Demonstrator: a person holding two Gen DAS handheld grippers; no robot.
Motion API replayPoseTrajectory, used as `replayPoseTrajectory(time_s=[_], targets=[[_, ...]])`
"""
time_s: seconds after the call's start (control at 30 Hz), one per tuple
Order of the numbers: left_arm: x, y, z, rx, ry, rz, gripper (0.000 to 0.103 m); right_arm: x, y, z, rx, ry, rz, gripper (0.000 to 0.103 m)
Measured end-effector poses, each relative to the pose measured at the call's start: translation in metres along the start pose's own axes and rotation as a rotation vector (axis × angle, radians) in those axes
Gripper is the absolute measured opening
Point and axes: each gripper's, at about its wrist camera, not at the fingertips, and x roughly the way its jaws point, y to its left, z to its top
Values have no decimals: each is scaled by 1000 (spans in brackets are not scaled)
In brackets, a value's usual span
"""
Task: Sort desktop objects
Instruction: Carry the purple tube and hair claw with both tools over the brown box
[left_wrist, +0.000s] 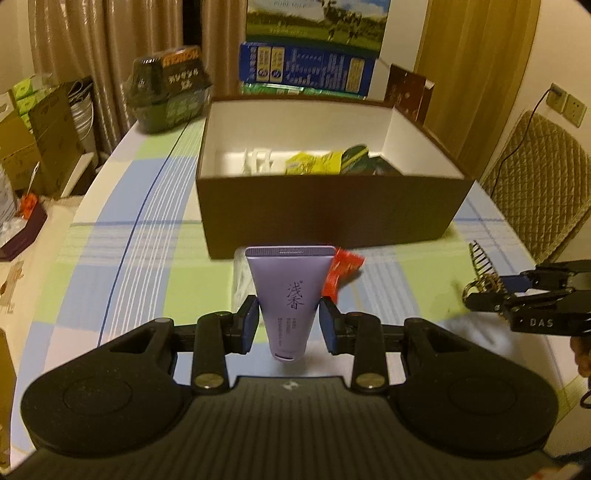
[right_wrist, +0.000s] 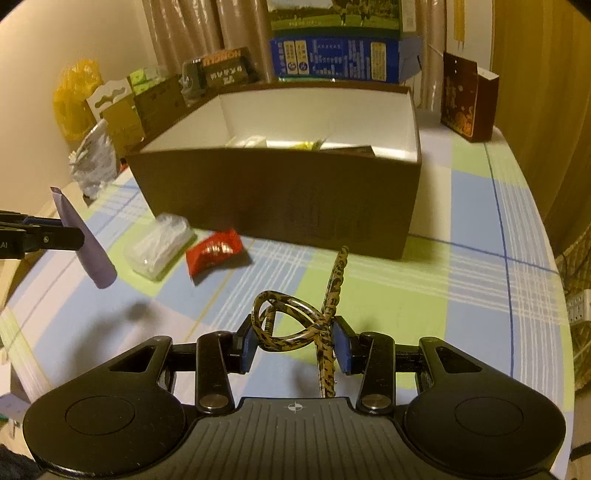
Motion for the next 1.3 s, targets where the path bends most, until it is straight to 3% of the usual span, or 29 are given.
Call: replayPoseTrajectory(time_s=[0.73, 1.03, 1.3], targets=[[-15, 7, 95, 70, -177, -60, 30, -12, -8, 109, 38, -167, 73, 39], [9, 10, 139, 81, -193, -90, 30, 12, -6, 159, 37, -202, 84, 39], [50, 15, 167, 93, -162, -98, 30, 58, -2, 187, 58, -164, 80, 39]])
